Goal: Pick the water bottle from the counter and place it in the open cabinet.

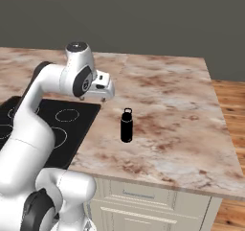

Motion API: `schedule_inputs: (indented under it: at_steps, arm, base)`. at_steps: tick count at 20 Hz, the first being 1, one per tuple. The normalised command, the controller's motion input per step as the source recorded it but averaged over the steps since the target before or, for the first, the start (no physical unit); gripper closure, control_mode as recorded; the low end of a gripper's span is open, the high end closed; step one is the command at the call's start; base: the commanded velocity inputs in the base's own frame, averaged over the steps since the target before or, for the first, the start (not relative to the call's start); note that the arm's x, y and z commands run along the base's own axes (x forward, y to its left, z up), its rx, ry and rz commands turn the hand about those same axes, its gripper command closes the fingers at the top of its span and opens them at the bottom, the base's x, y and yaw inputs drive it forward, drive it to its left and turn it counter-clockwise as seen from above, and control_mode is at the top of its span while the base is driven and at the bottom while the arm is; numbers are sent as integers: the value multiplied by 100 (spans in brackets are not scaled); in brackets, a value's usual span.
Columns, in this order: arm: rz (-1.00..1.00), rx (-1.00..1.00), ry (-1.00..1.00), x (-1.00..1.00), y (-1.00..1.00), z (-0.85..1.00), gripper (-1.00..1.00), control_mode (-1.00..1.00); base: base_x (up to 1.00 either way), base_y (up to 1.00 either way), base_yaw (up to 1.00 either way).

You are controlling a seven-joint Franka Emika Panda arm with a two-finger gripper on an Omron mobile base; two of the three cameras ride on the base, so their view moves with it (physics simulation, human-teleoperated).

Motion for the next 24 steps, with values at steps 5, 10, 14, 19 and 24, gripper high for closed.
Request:
schedule_inputs:
  at_steps: [5, 10, 14, 19, 24]
  arm:
    - [10, 9, -3, -2, -69, 0, -100, -100]
    - [25, 9, 0, 0, -64, -1, -100, -100]
    - [30, 4, 0, 0, -55, -3, -100, -100]
    - [33, 12, -8, 2, -50, -26, -100, -100]
    - [29, 13, -2, 0, -46, -43, -100, -100]
  base:
    - [0, 0, 0]
    - [0, 0, 0]
    - [0, 0, 0]
    - [0, 0, 0]
    - [0, 0, 0]
